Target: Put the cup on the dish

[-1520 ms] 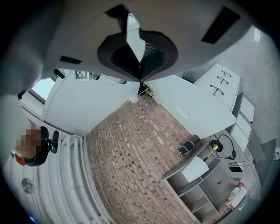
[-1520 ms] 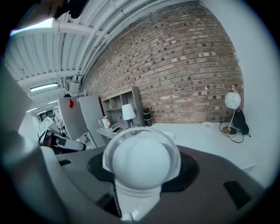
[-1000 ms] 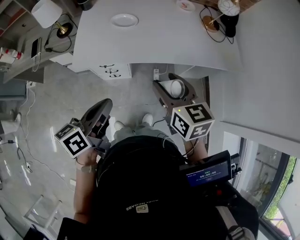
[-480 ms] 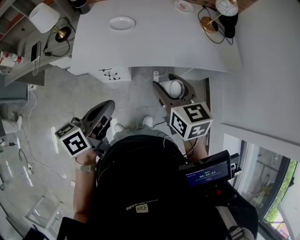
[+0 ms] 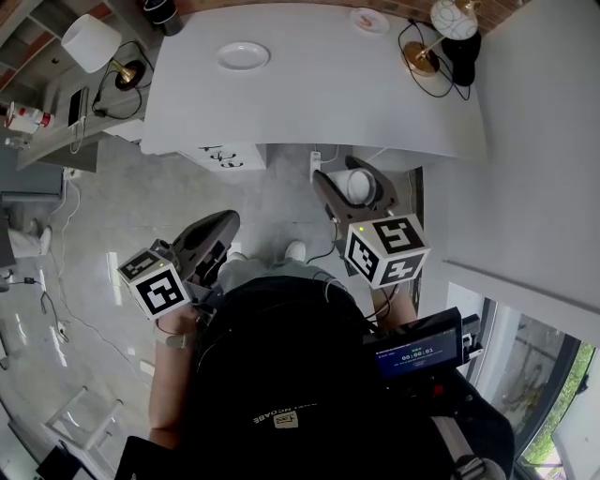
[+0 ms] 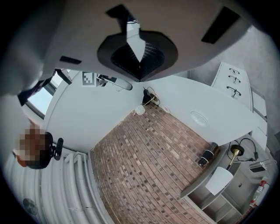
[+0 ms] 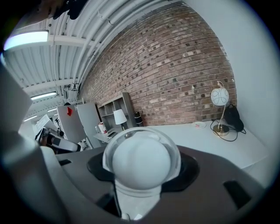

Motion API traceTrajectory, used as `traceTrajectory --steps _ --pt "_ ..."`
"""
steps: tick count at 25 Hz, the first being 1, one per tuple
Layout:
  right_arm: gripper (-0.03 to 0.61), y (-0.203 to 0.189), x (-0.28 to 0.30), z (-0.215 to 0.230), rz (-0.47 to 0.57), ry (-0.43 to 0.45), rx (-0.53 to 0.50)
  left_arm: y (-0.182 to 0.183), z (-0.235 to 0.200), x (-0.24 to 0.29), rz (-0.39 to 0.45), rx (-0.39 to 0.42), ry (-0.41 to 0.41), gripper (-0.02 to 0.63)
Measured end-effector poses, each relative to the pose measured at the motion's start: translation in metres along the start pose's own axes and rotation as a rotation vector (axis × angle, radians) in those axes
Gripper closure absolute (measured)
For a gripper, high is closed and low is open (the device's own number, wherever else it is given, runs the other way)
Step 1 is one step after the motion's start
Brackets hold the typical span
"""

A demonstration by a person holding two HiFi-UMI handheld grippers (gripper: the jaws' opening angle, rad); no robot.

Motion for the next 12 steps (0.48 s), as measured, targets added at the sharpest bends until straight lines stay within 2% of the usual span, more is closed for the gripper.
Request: traceTrajectory --steps 4,12 --pt "0.329 -0.003 -0.005 0.008 -0.004 -0.013 0.021 -0.006 0.001 0.007 -0.035 0.009 0.010 0.608" --pt "0.330 -0.001 0.004 0.011 -0.012 -0.052 0.024 0.005 -0.015 0.017 -0.046 -0.007 -0.008 0.607"
Point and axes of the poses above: the fingertips, and each gripper's own axes: x forward along the fingers, z to its right, y out of its top, the point moved 10 cm from there along -x, backward along the fingers, and after that the axes turned 12 degrees about y, right-handed, at the moved point
